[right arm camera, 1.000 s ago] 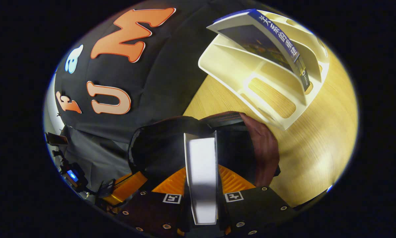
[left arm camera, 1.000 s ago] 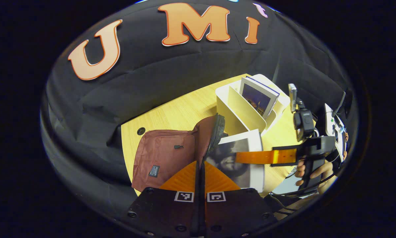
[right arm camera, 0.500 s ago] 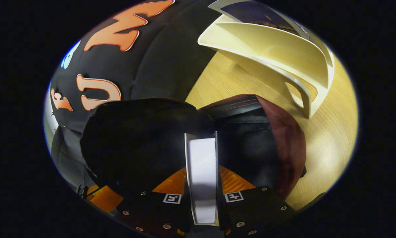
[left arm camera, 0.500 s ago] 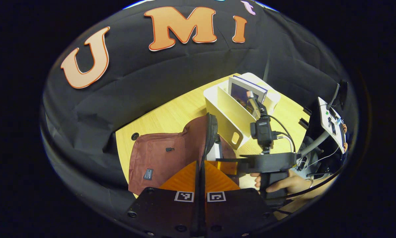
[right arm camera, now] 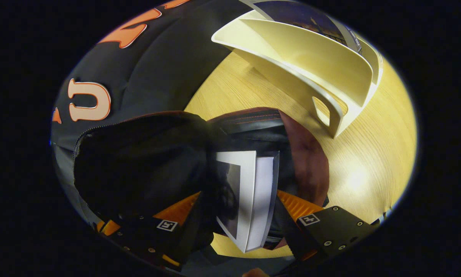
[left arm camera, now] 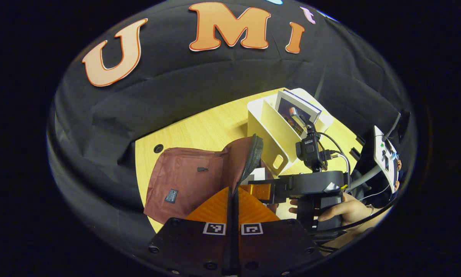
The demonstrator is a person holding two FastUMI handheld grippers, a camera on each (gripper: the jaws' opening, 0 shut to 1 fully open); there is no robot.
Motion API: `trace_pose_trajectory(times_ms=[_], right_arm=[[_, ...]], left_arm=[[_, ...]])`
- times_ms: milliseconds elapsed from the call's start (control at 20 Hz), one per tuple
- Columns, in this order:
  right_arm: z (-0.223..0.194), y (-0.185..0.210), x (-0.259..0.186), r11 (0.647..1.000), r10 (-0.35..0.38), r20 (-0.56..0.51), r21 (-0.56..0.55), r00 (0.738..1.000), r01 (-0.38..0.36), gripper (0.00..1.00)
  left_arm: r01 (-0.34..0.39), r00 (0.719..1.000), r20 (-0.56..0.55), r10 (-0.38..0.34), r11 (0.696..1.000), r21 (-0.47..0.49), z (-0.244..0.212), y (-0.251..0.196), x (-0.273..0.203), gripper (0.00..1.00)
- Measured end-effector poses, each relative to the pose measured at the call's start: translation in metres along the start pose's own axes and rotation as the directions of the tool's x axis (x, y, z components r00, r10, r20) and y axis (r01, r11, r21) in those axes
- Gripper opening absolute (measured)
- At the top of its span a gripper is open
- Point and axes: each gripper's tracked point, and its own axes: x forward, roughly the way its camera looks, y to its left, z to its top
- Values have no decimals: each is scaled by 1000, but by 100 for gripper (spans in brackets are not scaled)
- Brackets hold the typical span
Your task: Open the schoolbag, grab two books from the bookshelf and put them into the schoolbag.
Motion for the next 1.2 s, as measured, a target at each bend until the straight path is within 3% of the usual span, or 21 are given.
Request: trace_pose_trajectory(times_ms=[150,550,650,900,1100,1200], right_arm=[[-2,-13,-11,998,-48,-13,-50,999,47,98],[4,-34,-66,991,-38,25,-125,999,41,98],[11,-50,-90,978,-66,49,-193,997,74,98],[49,-88,-165,906,-170,134,-367,976,208,98],[110,-102,-222,779,-278,251,-506,927,370,98],[132,-86,-236,753,-277,258,-540,926,376,98]], left_arm=[[-6,1000,3,6,1000,-15,-3,4,-2,0],[2,1000,10,-2,999,-41,-6,5,-4,1],[7,1000,10,-7,999,-40,-9,4,-4,1],[26,1000,9,-26,999,-42,-12,1,-1,1],[37,999,4,-37,998,-53,-15,-2,1,0],[43,999,1,-43,997,-63,-16,-3,3,0]])
